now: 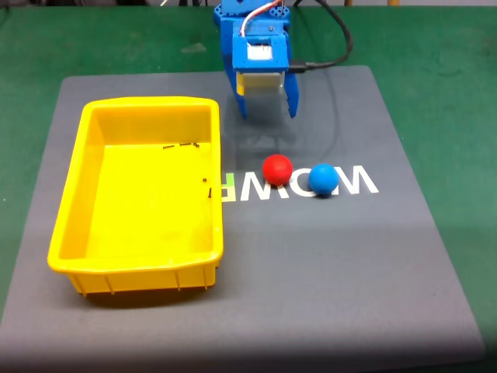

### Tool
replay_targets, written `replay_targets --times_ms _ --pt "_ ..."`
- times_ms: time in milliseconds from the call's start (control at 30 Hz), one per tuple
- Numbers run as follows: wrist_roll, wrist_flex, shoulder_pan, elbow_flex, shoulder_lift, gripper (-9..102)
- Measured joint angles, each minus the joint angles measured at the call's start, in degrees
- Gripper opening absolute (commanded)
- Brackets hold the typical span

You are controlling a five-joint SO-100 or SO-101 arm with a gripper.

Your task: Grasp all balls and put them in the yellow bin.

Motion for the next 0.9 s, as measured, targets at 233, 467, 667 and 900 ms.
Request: replay_targets --times_ms 233,467,667,900 --pt "0.0 -0.5 0.0 -5.2 -6.1 27" --pt "0.0 -0.5 0.0 -8.3 -10.3 27" --pt "0.5 -0.5 -0.2 -9.7 -12.7 27" --pt "0.5 -0.5 -0.2 -11.5 -15.5 27"
